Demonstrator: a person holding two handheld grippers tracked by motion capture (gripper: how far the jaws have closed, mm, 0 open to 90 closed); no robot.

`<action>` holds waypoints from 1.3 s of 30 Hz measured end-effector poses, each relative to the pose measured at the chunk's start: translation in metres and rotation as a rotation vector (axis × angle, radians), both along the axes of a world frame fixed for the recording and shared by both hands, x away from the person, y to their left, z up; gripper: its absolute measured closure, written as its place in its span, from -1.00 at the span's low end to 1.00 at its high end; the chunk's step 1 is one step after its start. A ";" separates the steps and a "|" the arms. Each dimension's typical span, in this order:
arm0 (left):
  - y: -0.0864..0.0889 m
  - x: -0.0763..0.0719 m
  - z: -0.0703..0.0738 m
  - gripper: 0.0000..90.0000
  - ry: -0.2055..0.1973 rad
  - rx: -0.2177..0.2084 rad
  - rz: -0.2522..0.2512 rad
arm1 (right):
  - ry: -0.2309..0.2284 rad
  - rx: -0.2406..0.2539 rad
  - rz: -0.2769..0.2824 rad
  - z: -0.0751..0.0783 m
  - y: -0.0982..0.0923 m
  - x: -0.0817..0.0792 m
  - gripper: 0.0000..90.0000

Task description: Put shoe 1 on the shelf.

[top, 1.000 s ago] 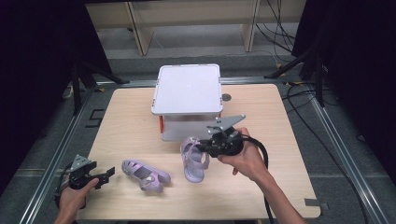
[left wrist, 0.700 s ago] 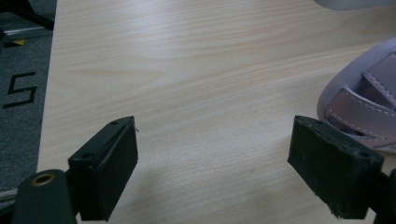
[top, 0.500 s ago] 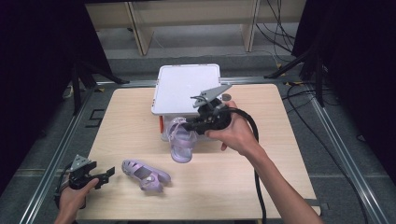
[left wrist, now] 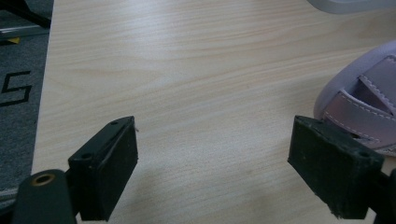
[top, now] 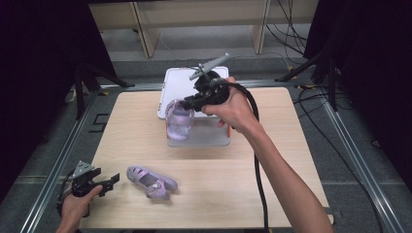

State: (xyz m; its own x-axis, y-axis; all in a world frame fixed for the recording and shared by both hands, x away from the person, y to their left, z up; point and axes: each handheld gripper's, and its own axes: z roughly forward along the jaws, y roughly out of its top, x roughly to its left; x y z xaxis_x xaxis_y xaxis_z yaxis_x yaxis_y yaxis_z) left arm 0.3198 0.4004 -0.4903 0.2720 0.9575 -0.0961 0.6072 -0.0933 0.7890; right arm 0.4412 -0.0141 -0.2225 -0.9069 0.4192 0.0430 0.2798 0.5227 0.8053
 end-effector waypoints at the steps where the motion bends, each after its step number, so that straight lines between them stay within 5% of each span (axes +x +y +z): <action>1: 0.000 0.000 0.000 -0.66 0.005 0.002 0.005 | -0.029 -0.002 -0.001 0.004 0.003 0.011 0.82; 15: 0.000 -0.001 0.001 -0.66 0.002 -0.004 0.001 | -0.019 -0.042 -0.084 -0.001 0.023 0.073 0.81; 22: 0.000 0.001 0.000 -0.66 -0.006 -0.017 -0.008 | -0.057 -0.069 -0.119 -0.010 0.029 0.111 0.81; 28: 0.000 0.000 0.000 -0.66 -0.006 -0.025 -0.012 | -0.047 -0.081 -0.171 -0.033 0.032 0.141 0.81; 34: 0.000 0.001 0.000 -0.66 -0.004 -0.026 -0.009 | -0.054 -0.065 -0.207 -0.042 0.031 0.156 0.81; 39: 0.000 0.001 -0.001 -0.66 -0.004 -0.034 -0.008 | -0.062 -0.090 -0.183 -0.048 0.032 0.157 0.77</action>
